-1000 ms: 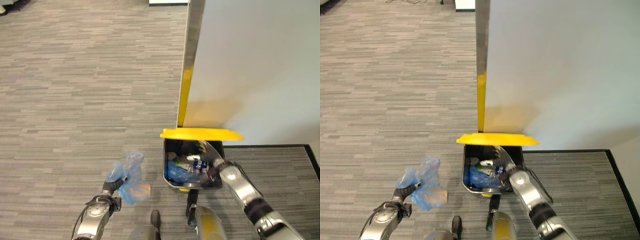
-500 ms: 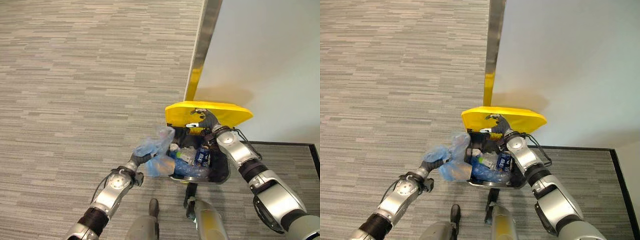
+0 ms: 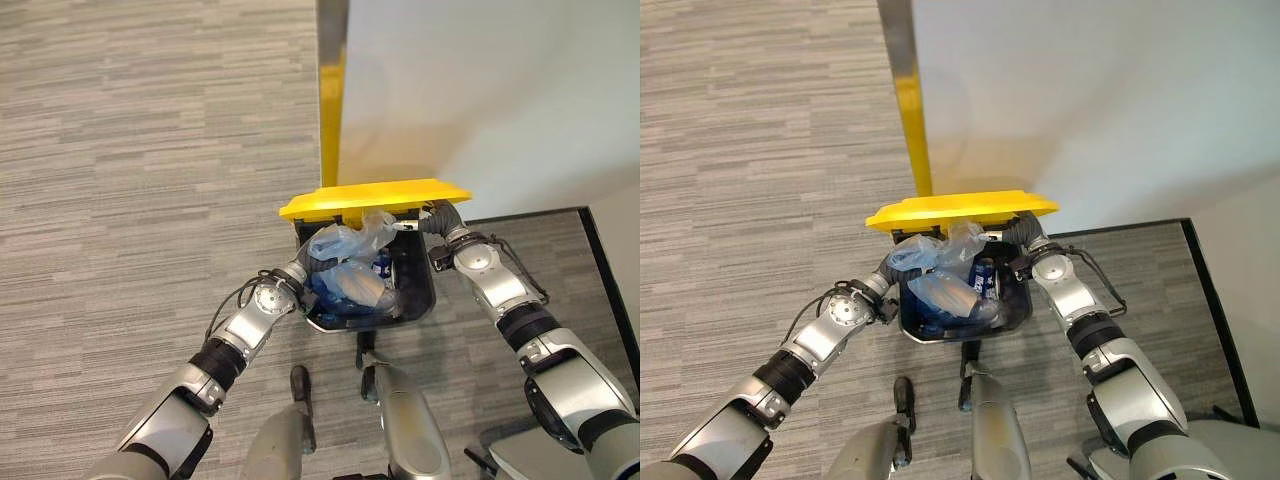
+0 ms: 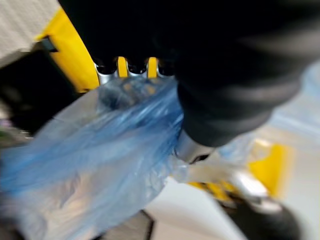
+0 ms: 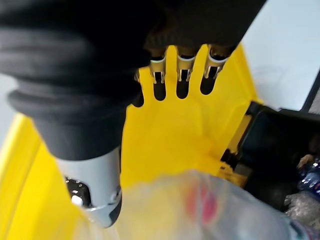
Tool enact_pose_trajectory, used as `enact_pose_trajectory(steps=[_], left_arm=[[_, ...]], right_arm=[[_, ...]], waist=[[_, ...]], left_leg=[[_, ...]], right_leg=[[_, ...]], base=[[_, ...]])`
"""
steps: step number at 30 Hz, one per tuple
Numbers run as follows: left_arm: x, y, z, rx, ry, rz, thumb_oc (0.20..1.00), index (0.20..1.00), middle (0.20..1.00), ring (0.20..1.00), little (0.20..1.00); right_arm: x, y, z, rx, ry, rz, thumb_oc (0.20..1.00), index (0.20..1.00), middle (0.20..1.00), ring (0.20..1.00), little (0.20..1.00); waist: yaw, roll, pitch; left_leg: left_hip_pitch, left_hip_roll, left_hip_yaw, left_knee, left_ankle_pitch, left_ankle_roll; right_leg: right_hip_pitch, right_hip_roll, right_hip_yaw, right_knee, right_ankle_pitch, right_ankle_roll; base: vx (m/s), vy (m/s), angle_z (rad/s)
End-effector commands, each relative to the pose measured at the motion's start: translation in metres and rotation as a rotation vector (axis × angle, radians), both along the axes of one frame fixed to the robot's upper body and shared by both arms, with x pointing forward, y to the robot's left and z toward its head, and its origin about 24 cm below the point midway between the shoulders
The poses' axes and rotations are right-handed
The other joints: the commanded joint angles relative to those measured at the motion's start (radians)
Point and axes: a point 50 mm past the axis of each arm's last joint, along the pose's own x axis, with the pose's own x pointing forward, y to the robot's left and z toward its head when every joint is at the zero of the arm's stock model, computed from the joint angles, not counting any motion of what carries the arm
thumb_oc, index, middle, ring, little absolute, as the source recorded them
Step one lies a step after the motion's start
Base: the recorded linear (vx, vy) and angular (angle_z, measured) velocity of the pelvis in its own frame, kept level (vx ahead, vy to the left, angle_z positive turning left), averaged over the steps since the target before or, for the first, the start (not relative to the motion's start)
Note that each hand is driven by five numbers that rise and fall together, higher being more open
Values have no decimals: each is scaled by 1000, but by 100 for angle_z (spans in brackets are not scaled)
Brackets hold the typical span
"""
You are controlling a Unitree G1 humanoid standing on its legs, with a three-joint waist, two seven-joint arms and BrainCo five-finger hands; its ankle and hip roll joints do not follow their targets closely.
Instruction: Gather garbage on tea table into small bin, then transfer packed bag to large trash can.
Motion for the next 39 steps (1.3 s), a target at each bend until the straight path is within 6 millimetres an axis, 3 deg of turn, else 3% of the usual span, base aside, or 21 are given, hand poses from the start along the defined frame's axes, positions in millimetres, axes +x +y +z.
enact_pose_trajectory(steps=[1,6,8,17,26,29,30,32,33,34,39], left_arm=[[-1,-7,0,76,-58,-17,200,200,200,200,200],[5,4,-18,235,-15,41,222,222,222,222,222],[5,12,-25,279,4,66,1000,1000,1000,1000,1000],[-4,29,-35,287,21,107,1000,1000,1000,1000,1000],[-23,53,-39,171,32,183,1000,1000,1000,1000,1000],[-46,78,-55,93,100,278,1000,1000,1000,1000,1000],[-46,79,-55,95,101,279,1000,1000,1000,1000,1000],[-87,123,-80,21,214,445,1000,1000,1000,1000,1000],[-95,130,-83,8,233,470,1000,1000,1000,1000,1000],[-121,156,-93,-28,285,585,1000,1000,1000,1000,1000],[-146,175,-99,-72,320,686,1000,1000,1000,1000,1000]], right_arm=[[7,15,33,-10,-131,40,1000,1000,1000,1000,1000],[5,29,37,26,-161,78,1000,1000,1000,1000,1000],[3,33,36,33,-164,97,1000,1000,1000,1000,1000],[-7,39,24,69,-143,153,1000,1000,1000,1000,1000],[-24,29,-6,67,-87,146,1000,1000,1000,1000,1000],[-39,13,-26,67,-48,110,1000,1000,1000,1000,1000],[-39,13,-26,68,-48,111,1000,1000,1000,1000,1000],[-61,-11,-49,103,1,38,1000,1000,1000,1000,1000],[-65,-17,-53,111,10,21,1000,1000,1000,1000,1000],[-80,-35,-69,101,60,-32,1000,1000,1000,1000,1000],[-101,-53,-94,51,155,-76,1000,1000,1000,1000,1000]], waist=[[25,-17,-41],[4,-16,-32],[3,-18,-36],[0,-12,-51],[18,-15,-74],[38,-18,-85],[35,-25,-87],[65,-31,-84],[67,-38,-86],[77,-38,-99],[78,-35,-109]], left_leg=[[99,-51,8,127,-260,9],[89,-45,16,117,-250,4],[90,-43,26,109,-247,3],[134,-47,39,81,-249,4],[146,-60,36,116,-267,18],[158,-63,27,150,-290,26],[155,-69,25,147,-283,27],[144,-96,14,222,-301,46],[137,-111,8,227,-297,52],[140,-122,6,213,-279,60],[164,-123,2,169,-244,73]], right_leg=[[-66,-22,-3,-158,114,85],[-81,-18,-7,-158,117,87],[-82,-17,-17,-158,116,87],[-59,-15,-23,-168,127,89],[-19,-32,-27,-181,141,93],[14,-39,-26,-192,147,98],[11,-46,-25,-193,150,98],[50,-60,-16,-217,186,122],[51,-69,-14,-222,193,127],[60,-76,-29,-222,197,141],[60,-80,-29,-160,215,160]], base=[[9,-19,-4],[0,0,0],[20,-9,-5],[1,9,-10],[-24,11,1],[-54,25,5],[-106,62,14],[-173,129,17],[-209,195,-1],[-121,143,-5],[-60,70,-4]])
